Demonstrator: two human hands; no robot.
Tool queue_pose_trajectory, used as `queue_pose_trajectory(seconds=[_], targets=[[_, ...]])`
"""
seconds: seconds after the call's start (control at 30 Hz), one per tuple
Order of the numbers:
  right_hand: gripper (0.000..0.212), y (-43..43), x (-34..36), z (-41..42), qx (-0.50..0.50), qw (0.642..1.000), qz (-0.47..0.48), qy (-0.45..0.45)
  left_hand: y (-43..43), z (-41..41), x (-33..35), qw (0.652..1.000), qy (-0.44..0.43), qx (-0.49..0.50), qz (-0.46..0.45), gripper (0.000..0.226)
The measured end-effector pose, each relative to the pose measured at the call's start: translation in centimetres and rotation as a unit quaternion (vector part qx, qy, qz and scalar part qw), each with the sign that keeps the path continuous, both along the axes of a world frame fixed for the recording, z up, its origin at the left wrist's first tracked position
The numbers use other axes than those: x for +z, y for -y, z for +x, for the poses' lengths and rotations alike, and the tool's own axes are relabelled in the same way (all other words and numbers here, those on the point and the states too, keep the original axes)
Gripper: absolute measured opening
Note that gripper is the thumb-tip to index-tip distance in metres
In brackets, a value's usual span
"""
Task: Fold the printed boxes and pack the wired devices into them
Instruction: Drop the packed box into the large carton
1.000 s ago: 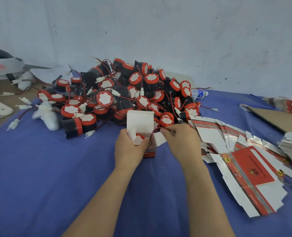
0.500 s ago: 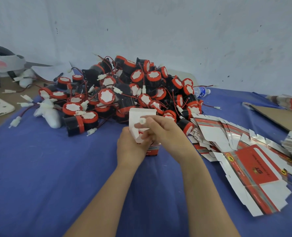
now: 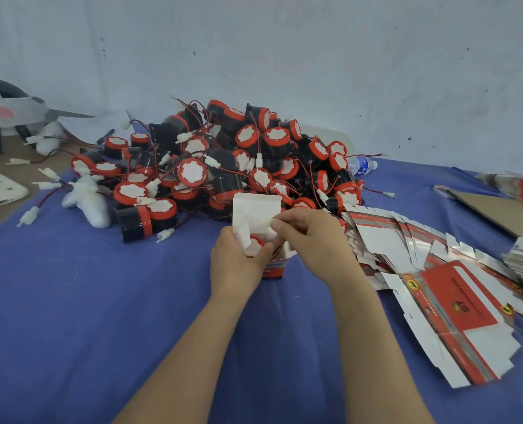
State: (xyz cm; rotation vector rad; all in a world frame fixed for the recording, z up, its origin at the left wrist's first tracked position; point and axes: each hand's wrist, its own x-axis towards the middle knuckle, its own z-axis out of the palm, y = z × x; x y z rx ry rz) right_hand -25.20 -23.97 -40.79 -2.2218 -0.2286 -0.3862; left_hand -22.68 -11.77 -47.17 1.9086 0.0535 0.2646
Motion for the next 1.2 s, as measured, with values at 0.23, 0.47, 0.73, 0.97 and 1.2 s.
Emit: queue_pose_trajectory(seconds=[0.23,0.47,0.73,0.97,1.2], targets=[[0.017,-0.9,-0.3,1.6,-0.140,0.988,0.047,0.049,0.0,0.1,-0.1,1.000,0.001,0.003,0.003,0.048],[0.017,-0.1,0.0,2.0,-0.053,0.947,0.275,-0.155,0.1,0.1,0.0,1.000,0.002,0.002,0.017,0.052],[0.022,-0.2,-2.4,2.1,-0.174,0.970,0.158,-0.061,0.3,-0.2,0.1,1.000,0.005,0.003,0.028,0.051],[0.021,-0.9,-2.9,1.9,-0.204,0.972,-0.113,0.001,0.4,-0.5,0.3,1.000,0.003,0.004,0.025,0.044],[0.025,-0.5,-2.0,0.4,-0.081,0.978,-0.182,-0.060,0.3,-0.1,0.4,0.999,-0.019,0.009,0.038,0.050]])
